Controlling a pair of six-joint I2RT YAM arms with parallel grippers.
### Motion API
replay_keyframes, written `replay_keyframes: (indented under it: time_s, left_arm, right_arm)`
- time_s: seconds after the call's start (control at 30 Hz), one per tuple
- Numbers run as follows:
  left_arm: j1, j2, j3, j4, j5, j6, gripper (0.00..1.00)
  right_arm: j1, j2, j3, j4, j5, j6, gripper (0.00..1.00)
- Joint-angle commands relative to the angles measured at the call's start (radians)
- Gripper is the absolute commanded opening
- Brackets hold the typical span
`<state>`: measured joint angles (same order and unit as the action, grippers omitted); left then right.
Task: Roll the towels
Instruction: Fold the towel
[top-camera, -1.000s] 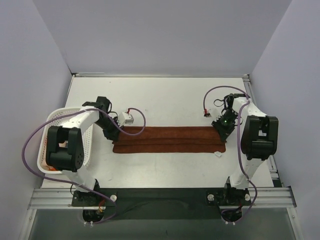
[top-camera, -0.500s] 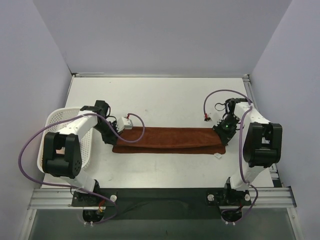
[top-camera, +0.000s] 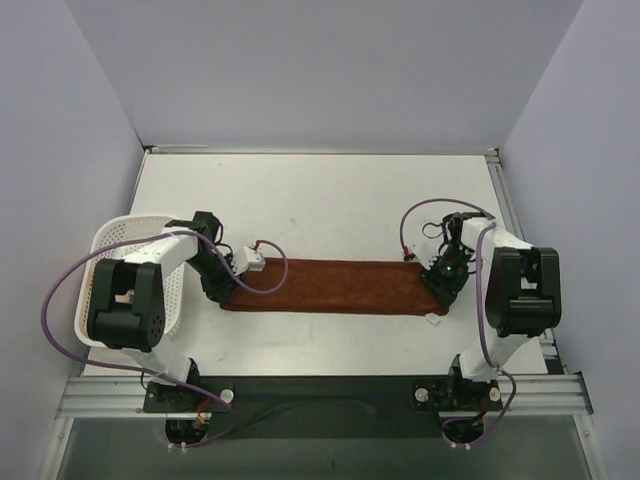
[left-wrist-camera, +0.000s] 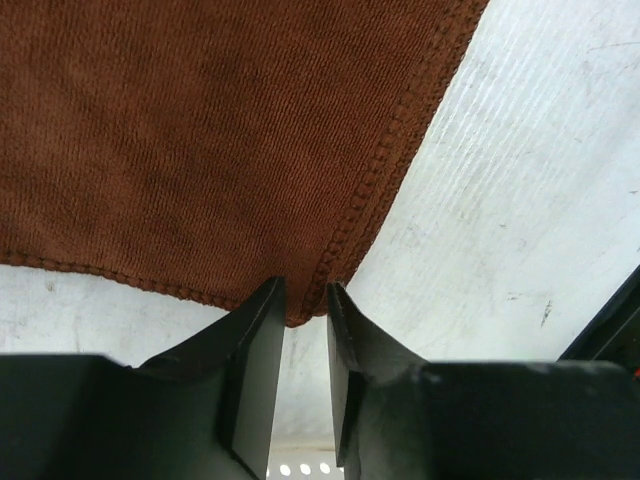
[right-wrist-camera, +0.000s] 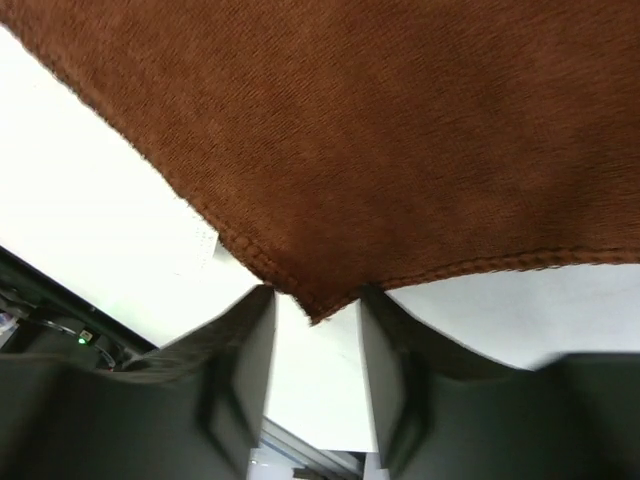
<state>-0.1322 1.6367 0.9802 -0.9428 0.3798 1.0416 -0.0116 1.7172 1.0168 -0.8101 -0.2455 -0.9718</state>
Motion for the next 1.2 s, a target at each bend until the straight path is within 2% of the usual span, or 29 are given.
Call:
replay_keyframes:
  time_s: [0.0, 0.1, 0.2, 0.3, 0.33, 0.4, 0.43, 0.53, 0.7, 0.9, 1.17]
  left_arm:
    - [-0.001, -0.032, 0.008, -0.017, -0.030, -0.008, 0.37]
    - [-0.001, -0.113, 0.029, -0.063, 0.025, -0.014, 0.43]
    - [-0.003, -0.164, 0.107, -0.099, 0.109, -0.070, 0.49]
    - [-0.003, -0.160, 0.190, -0.087, 0.162, -0.161, 0.50]
    - [-0.003, -0.149, 0.207, -0.068, 0.166, -0.236, 0.50]
    - [-0.003, -0.112, 0.228, 0.013, 0.134, -0.317, 0.50]
    - [-0.003, -0.100, 0.238, 0.041, 0.113, -0.387, 0.50]
    - [-0.001, -0.055, 0.206, 0.134, 0.018, -0.457, 0.50]
    - [-0.001, -0.015, 0.140, 0.292, -0.010, -0.558, 0.50]
    - [0.009, 0.081, 0.103, 0.397, -0.113, -0.634, 0.49]
    - [0.009, 0.190, 0.141, 0.423, -0.068, -0.687, 0.44]
  right_arm:
    - [0.005, -0.100, -0.021, -0.075, 0.028, -0.028, 0.42]
    - [0.005, -0.166, 0.041, -0.150, -0.018, -0.018, 0.47]
    - [0.002, -0.160, 0.161, -0.219, -0.098, 0.033, 0.48]
    - [0.002, -0.085, 0.281, -0.255, -0.184, 0.145, 0.48]
    - [0.002, -0.056, 0.301, -0.256, -0.201, 0.232, 0.48]
    - [0.005, 0.027, 0.324, -0.248, -0.216, 0.312, 0.47]
    - [0.028, 0.054, 0.322, -0.245, -0.215, 0.347, 0.47]
    - [0.029, 0.116, 0.276, -0.173, -0.166, 0.468, 0.48]
    - [0.015, 0.234, 0.292, -0.086, -0.078, 0.620, 0.49]
    - [-0.053, 0.376, 0.396, -0.080, -0.003, 0.659, 0.49]
    - [-0.102, 0.507, 0.615, -0.141, 0.028, 0.667, 0.46]
